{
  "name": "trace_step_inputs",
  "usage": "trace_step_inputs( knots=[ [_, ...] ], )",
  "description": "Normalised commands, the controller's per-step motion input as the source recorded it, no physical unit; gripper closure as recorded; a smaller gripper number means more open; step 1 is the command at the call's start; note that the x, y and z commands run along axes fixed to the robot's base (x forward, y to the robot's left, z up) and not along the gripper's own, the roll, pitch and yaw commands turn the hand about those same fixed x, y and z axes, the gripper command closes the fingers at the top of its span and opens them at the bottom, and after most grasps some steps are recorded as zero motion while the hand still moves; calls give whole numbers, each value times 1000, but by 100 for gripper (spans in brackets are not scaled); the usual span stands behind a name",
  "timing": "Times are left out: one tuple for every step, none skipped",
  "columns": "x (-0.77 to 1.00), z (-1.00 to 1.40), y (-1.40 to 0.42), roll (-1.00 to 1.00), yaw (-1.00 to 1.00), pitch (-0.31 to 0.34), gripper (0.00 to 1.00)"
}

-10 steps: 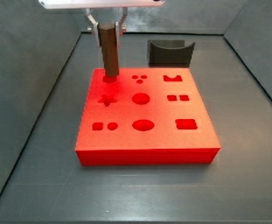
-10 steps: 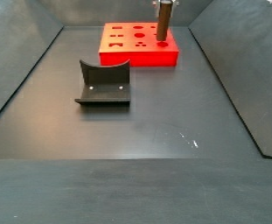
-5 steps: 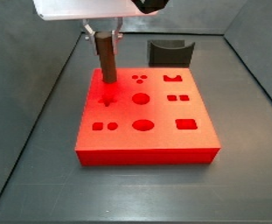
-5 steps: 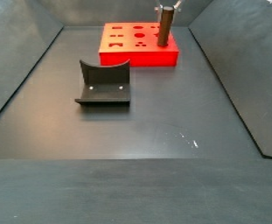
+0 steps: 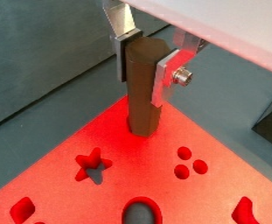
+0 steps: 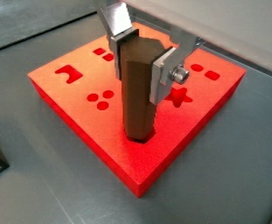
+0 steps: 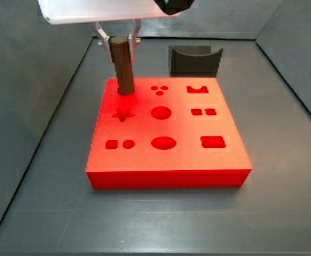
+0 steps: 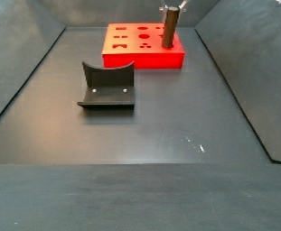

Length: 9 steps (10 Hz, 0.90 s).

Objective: Insert the hexagon object.

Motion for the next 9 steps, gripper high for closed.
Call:
trace_step_inputs(
  knots=[
    [-34,-214,0,80,0,-69,100],
    [-169,-303,0,59,0,-113,100],
    [-63,-271,0,64,0,-100,100],
    [0,-291,0,110,11,-96,100],
    [0,-186,-9,117,11,-44,100],
    [0,0,-20,0,0,0,100],
    [0,-374,-171,164,0,-91,100],
    [106,-589,-163,227,0,34,100],
    [314,-800,-63,104,0,186,100]
  ],
)
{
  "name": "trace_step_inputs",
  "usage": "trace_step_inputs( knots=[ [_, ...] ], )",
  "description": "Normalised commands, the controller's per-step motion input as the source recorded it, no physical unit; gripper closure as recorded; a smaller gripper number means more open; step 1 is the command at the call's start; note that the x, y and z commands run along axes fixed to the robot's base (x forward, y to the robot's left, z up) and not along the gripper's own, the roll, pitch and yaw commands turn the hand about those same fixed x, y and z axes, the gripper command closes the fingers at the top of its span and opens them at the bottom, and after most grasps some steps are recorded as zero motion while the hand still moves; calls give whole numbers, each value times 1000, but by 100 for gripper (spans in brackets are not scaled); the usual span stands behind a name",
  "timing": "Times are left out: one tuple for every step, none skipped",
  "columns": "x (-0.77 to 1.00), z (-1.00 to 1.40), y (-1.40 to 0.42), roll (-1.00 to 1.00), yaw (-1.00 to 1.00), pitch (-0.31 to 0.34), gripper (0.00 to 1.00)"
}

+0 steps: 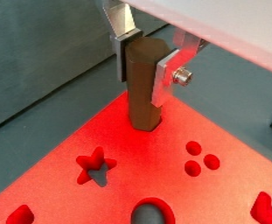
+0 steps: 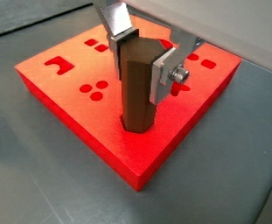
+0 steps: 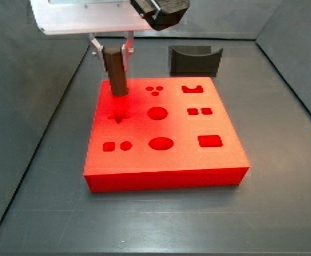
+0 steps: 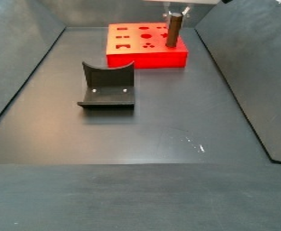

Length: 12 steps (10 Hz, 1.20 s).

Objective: Insert the hexagon object.

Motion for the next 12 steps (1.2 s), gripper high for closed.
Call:
trace_step_inputs(
  knots=[
    [214,-946,-9,113,-46,106,100],
    [220,-894,0,133,-77,123,100],
    [191,-723,0,211,-51,153,100],
    [180,-529,-37,237,-46,251,100],
    [220,-583,-66,214,-57,244,100],
    [337,-834,-160,177,0,117,100],
    [49,-880,-111,181,0,-99,100],
    [-123,-477,-74,163,0,-357,100],
    [-143,-289,-69,171,0,-449,100],
    [-94,-246,-77,153,0,-471,100],
    [-29,-126,0,30,0,-183,100],
    [0,0,0,0,0,0,100]
  ],
)
